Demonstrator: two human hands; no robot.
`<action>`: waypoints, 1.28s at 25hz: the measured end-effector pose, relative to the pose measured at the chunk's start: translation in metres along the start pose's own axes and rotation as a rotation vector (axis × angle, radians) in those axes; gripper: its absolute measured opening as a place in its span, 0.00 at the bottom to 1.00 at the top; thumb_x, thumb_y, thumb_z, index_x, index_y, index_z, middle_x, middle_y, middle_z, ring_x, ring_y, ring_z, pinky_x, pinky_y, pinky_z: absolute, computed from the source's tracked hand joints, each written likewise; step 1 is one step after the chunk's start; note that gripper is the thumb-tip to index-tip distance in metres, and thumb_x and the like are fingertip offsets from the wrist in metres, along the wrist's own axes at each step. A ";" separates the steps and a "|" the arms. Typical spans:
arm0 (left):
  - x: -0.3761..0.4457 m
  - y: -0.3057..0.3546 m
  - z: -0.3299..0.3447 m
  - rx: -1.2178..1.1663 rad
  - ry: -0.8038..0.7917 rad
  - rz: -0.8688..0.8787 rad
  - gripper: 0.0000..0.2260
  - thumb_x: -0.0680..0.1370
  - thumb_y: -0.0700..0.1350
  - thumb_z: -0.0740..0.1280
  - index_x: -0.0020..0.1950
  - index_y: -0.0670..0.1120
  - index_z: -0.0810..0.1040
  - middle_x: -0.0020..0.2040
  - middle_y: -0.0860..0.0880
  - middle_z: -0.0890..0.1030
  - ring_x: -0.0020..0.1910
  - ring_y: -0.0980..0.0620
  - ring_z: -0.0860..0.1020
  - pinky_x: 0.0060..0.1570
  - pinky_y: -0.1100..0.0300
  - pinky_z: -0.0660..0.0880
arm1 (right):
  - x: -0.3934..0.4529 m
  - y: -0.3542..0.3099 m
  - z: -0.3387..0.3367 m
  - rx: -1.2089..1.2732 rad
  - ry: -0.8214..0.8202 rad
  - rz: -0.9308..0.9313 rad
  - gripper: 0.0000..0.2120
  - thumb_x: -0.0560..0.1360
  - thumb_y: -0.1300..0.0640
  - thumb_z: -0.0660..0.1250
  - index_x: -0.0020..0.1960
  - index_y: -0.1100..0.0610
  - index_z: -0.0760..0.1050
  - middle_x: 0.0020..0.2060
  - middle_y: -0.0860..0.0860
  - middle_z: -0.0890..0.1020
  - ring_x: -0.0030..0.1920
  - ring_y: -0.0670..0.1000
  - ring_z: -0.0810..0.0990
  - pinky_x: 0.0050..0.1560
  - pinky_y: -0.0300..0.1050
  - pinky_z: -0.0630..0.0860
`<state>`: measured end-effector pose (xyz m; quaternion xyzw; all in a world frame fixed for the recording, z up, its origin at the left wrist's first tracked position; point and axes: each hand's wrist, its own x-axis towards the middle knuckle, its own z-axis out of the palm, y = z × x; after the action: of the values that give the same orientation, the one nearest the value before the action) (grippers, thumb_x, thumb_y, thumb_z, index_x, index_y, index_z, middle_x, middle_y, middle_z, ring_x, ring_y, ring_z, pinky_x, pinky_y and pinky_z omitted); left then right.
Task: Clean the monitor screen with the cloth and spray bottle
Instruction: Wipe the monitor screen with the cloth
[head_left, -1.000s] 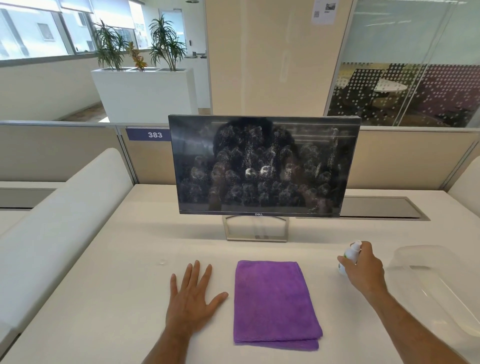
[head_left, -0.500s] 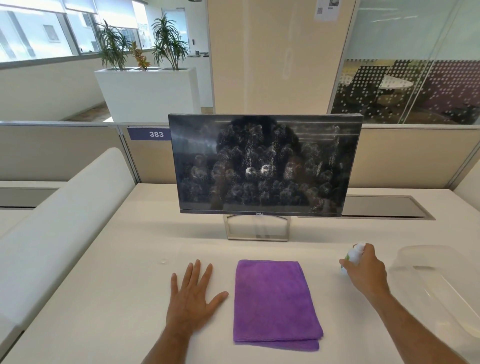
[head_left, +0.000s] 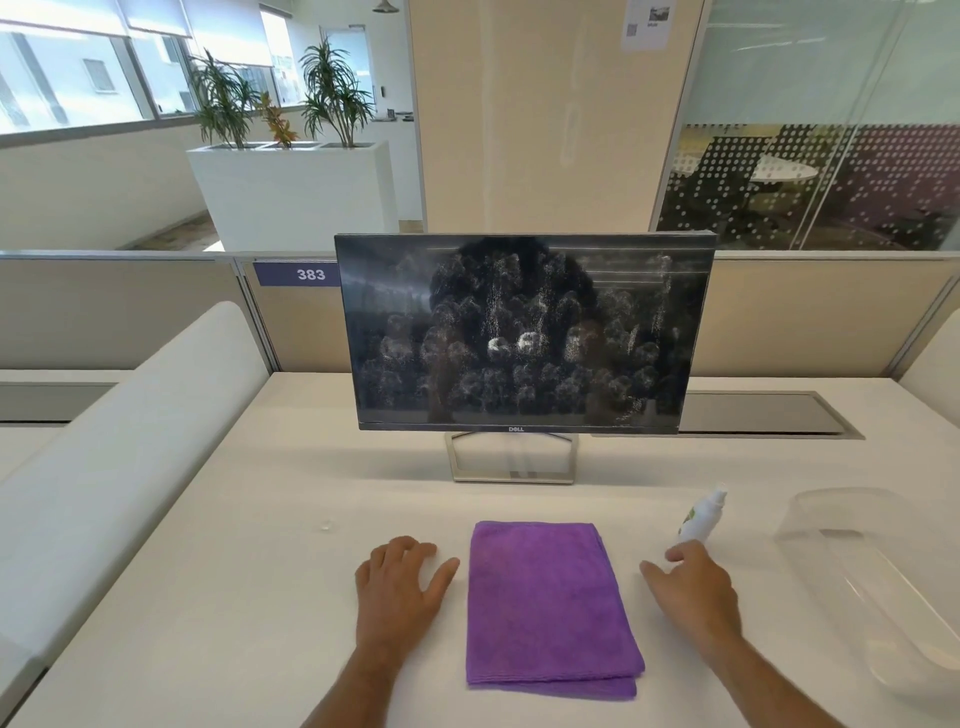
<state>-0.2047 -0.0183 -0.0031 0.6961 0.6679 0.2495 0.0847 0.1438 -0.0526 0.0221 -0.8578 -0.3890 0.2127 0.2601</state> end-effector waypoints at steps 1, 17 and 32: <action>0.000 0.009 0.001 -0.028 -0.009 -0.022 0.20 0.76 0.67 0.62 0.52 0.54 0.82 0.53 0.56 0.79 0.56 0.49 0.75 0.57 0.51 0.68 | -0.002 -0.005 0.002 -0.013 -0.025 -0.005 0.15 0.72 0.45 0.72 0.53 0.51 0.76 0.46 0.52 0.83 0.45 0.56 0.82 0.47 0.46 0.76; 0.018 0.078 -0.001 -0.420 -0.304 -0.343 0.06 0.74 0.48 0.71 0.43 0.51 0.74 0.41 0.53 0.81 0.42 0.55 0.79 0.45 0.57 0.78 | -0.013 -0.028 0.018 -0.108 -0.324 -0.112 0.10 0.66 0.49 0.77 0.36 0.53 0.79 0.29 0.47 0.84 0.31 0.47 0.83 0.32 0.42 0.78; 0.079 0.170 -0.112 -0.345 -0.871 0.637 0.17 0.75 0.34 0.72 0.60 0.50 0.80 0.54 0.51 0.84 0.50 0.59 0.81 0.56 0.58 0.79 | -0.029 -0.110 -0.050 0.769 -1.018 -0.175 0.34 0.74 0.29 0.59 0.66 0.52 0.79 0.62 0.56 0.83 0.63 0.58 0.81 0.64 0.54 0.77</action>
<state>-0.1071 0.0190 0.1887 0.8780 0.2777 0.0581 0.3856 0.0934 -0.0274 0.1325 -0.4604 -0.4283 0.6953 0.3483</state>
